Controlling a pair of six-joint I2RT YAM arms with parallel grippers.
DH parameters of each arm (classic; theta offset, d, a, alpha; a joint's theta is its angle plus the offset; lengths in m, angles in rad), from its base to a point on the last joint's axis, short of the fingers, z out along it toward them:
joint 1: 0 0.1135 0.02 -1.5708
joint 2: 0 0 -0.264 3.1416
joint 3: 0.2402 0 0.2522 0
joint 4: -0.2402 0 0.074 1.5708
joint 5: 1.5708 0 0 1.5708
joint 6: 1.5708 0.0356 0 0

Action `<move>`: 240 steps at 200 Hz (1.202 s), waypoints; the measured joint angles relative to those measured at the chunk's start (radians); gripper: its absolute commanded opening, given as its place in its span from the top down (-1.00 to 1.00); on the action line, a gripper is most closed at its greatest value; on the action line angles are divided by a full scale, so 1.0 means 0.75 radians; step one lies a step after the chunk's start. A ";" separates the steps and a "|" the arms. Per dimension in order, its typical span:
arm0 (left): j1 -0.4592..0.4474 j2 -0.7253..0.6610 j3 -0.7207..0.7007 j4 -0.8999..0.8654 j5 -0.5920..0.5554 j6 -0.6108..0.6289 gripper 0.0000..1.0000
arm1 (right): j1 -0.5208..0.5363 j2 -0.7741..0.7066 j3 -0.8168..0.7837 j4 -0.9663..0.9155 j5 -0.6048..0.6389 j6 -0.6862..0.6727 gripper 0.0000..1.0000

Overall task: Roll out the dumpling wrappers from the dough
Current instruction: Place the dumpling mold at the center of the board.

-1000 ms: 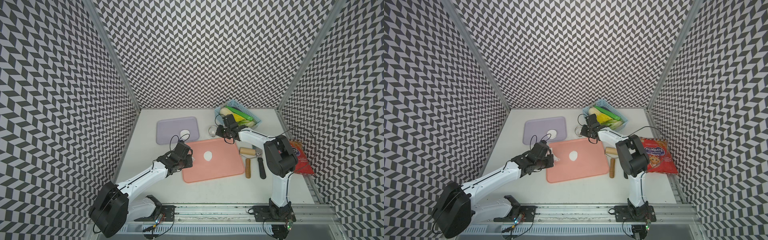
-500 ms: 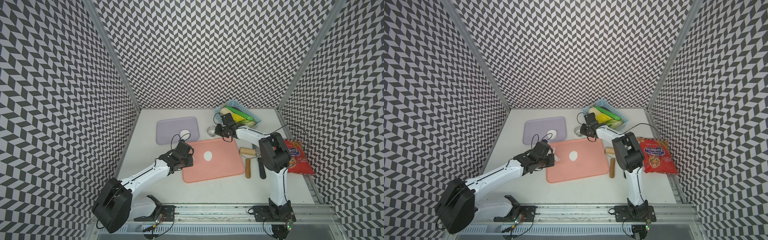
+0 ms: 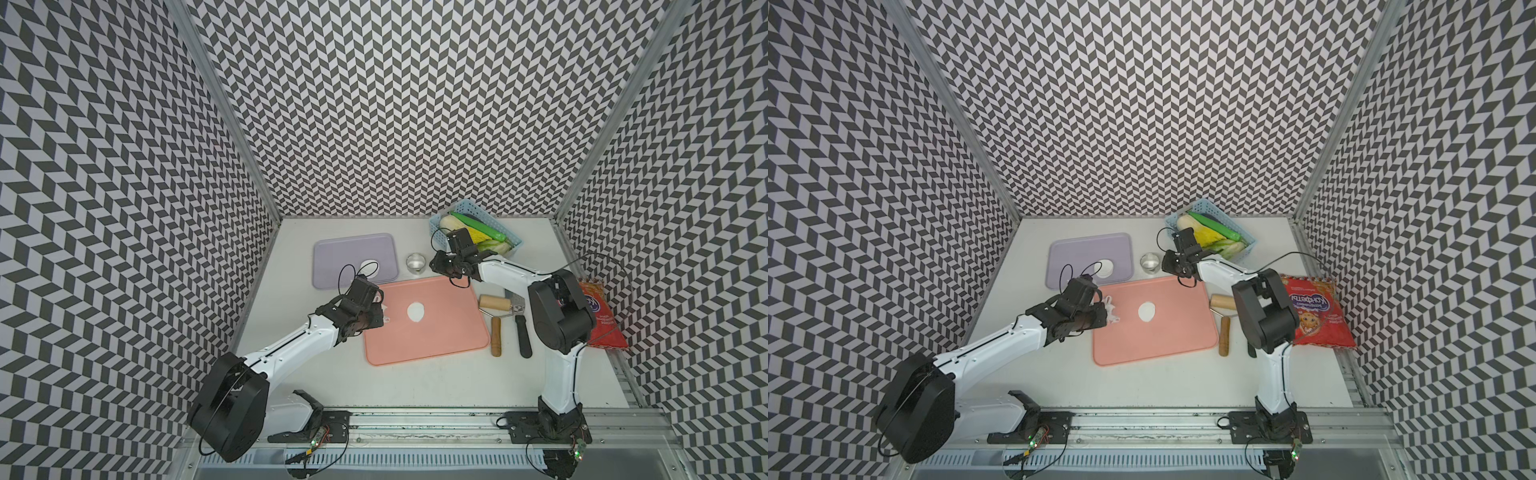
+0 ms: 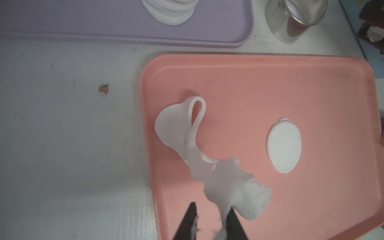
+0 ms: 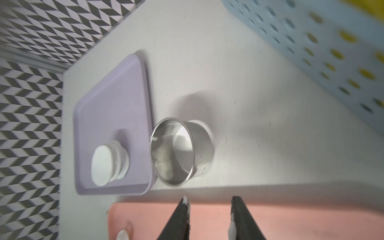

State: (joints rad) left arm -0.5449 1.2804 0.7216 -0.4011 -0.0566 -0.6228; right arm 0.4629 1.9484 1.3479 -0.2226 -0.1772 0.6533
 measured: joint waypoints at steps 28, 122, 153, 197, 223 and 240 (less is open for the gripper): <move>0.047 0.001 0.001 0.019 0.053 0.028 -0.11 | 0.019 -0.213 -0.199 0.101 -0.087 -0.014 0.09; 0.144 -0.083 0.004 0.020 0.222 0.089 -0.68 | 0.264 -0.347 -0.351 0.252 -0.376 -0.153 -0.24; 0.145 -0.095 0.014 0.003 0.249 0.111 -0.68 | 0.327 -0.329 -0.303 0.239 -0.415 -0.183 -0.24; 0.145 -0.133 0.014 -0.010 0.254 0.126 -0.68 | 0.401 -0.216 -0.178 0.206 -0.421 -0.210 -0.22; 0.165 -0.135 0.013 -0.046 0.237 0.132 -0.68 | 0.425 -0.145 -0.100 0.134 -0.389 -0.227 -0.19; 0.168 -0.143 0.013 -0.056 0.234 0.135 -0.68 | 0.426 -0.106 -0.057 0.087 -0.358 -0.235 -0.18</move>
State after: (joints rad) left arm -0.4191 1.1728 0.7315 -0.4431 0.1192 -0.5213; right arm 0.7822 1.8687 1.3048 -0.1570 -0.4454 0.4770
